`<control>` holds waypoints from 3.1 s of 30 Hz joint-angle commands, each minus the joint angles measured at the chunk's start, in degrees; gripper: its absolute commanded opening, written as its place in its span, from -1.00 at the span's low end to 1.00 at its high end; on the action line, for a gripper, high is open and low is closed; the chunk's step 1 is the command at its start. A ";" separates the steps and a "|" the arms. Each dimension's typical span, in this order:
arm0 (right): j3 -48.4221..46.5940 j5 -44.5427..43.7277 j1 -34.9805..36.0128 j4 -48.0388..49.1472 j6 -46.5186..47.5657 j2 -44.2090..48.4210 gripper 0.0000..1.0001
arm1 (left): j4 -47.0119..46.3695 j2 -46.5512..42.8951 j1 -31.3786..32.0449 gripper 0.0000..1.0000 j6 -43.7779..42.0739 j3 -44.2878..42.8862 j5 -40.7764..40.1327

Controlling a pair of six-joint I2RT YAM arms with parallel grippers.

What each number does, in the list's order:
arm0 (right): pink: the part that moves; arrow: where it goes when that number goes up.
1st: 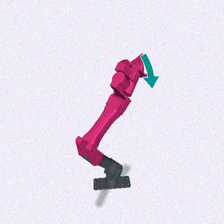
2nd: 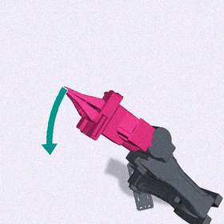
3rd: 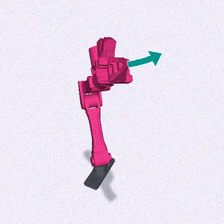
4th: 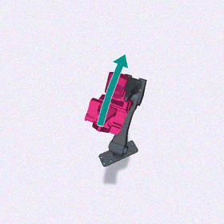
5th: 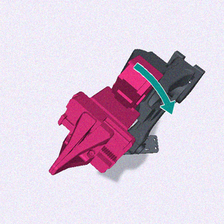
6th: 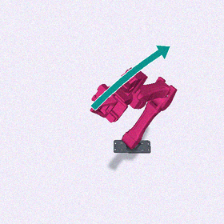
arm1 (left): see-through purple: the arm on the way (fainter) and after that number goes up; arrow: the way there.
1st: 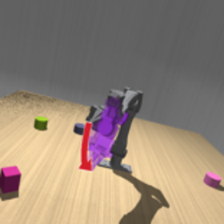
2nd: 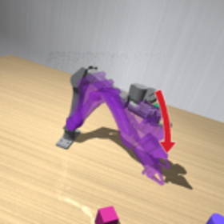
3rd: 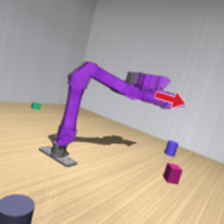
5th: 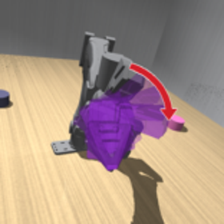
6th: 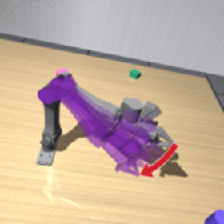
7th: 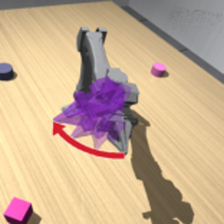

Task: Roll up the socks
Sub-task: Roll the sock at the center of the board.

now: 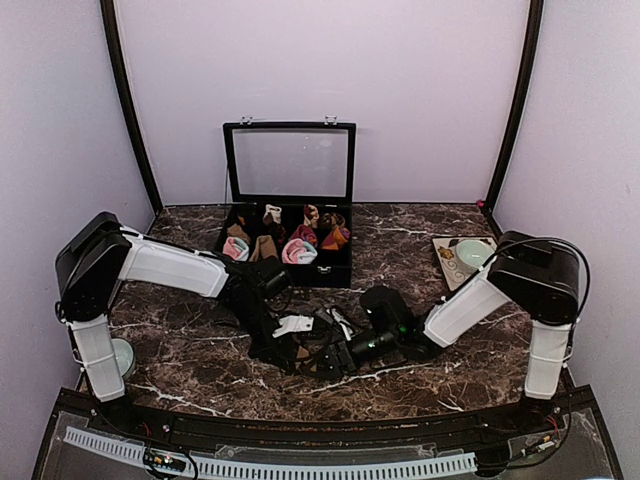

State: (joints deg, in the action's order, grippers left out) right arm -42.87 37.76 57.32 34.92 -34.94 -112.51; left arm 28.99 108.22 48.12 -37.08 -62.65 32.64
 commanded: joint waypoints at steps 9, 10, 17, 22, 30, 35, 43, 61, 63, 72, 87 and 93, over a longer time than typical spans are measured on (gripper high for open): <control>18.48 -32.19 0.16 -9.75 2.87 15.48 0.99 | 6.54 7.70 -1.45 -1.00 -2.61 -2.45 -11.22; 20.10 -33.95 0.24 -8.38 3.64 18.23 0.99 | 6.83 7.70 -1.64 -1.00 -2.69 -2.68 -10.73; 40.39 -48.86 -0.80 24.25 -0.57 39.02 0.99 | 7.16 7.61 -1.98 -1.00 -5.72 -2.16 -9.73; 37.69 -50.12 -0.76 17.82 10.51 46.73 0.99 | 7.66 7.86 -1.39 -1.00 -10.50 -4.88 -10.66; 39.55 -49.37 -5.98 18.11 7.39 51.94 0.91 | 10.35 9.27 0.31 -1.00 -16.10 -10.58 -11.00; 31.50 -33.23 -2.95 10.18 21.64 39.84 0.61 | 10.27 10.78 0.31 -1.00 -17.36 -10.83 -9.73; 25.96 -29.90 6.84 12.07 36.20 29.33 0.32 | 10.89 11.55 -0.69 -1.00 -15.82 -12.39 -6.55; 9.48 -40.78 13.74 19.43 61.92 6.15 -0.14 | 11.71 13.15 -3.82 -1.00 -14.58 -12.22 -3.63; 8.78 -40.89 13.44 19.56 63.03 4.64 -0.16 | 11.98 13.17 -3.82 -1.00 -14.87 -12.32 -3.55; 7.43 -40.04 10.45 19.89 63.46 -0.15 -0.22 | 13.33 13.56 -3.82 -0.99 -16.11 -12.12 -2.93; 6.24 -39.39 9.47 14.34 64.71 -3.44 -0.23 | 13.87 12.94 -3.12 -0.79 -18.70 -12.06 -2.65; 3.46 -34.60 8.82 6.10 61.60 -5.20 -0.78 | 12.75 12.38 -3.17 -0.65 -15.26 -12.12 -2.74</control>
State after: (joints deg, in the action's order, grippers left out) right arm -38.28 0.25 67.05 51.70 29.19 -114.45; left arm 40.40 117.75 44.56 -53.74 -76.82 37.60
